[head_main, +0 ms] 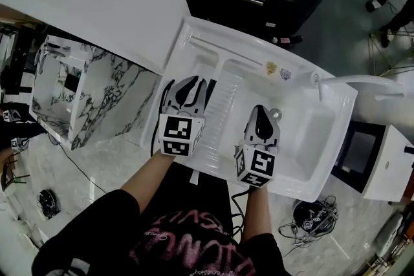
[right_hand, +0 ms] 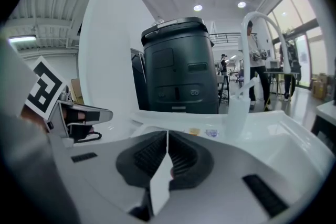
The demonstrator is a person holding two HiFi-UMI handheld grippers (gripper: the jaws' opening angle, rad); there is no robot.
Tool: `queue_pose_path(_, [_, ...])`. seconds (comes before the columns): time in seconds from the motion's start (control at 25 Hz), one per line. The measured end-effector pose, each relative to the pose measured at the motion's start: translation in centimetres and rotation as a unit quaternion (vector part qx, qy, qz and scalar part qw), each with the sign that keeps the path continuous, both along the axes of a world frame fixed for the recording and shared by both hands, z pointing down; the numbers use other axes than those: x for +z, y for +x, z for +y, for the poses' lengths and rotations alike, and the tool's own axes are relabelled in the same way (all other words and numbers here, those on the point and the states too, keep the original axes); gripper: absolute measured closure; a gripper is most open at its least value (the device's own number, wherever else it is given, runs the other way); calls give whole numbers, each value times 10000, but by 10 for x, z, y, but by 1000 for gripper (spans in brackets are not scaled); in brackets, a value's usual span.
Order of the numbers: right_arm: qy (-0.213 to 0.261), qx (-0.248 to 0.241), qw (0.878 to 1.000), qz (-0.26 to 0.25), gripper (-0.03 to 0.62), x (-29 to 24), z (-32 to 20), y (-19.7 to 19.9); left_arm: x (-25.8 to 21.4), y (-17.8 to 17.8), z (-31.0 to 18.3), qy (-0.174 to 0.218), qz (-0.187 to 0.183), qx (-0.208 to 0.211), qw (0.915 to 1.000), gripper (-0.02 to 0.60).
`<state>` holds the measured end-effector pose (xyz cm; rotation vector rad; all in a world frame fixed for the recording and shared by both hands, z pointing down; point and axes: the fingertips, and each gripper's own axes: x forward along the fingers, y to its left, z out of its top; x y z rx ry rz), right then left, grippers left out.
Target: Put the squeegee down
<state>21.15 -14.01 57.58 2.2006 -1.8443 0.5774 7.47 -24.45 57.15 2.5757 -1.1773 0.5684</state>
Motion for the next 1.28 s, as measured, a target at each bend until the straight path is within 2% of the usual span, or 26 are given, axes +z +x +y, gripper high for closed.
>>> queue_pose_path(0.6, [453, -108, 9986, 253, 572, -54, 2, -30, -49, -34, 14, 350, 290, -116, 9989, 546])
queue_pose_path(1.28, [987, -71, 9936, 537, 572, -122, 6, -48, -107, -53, 24, 807, 547, -21, 9952, 557])
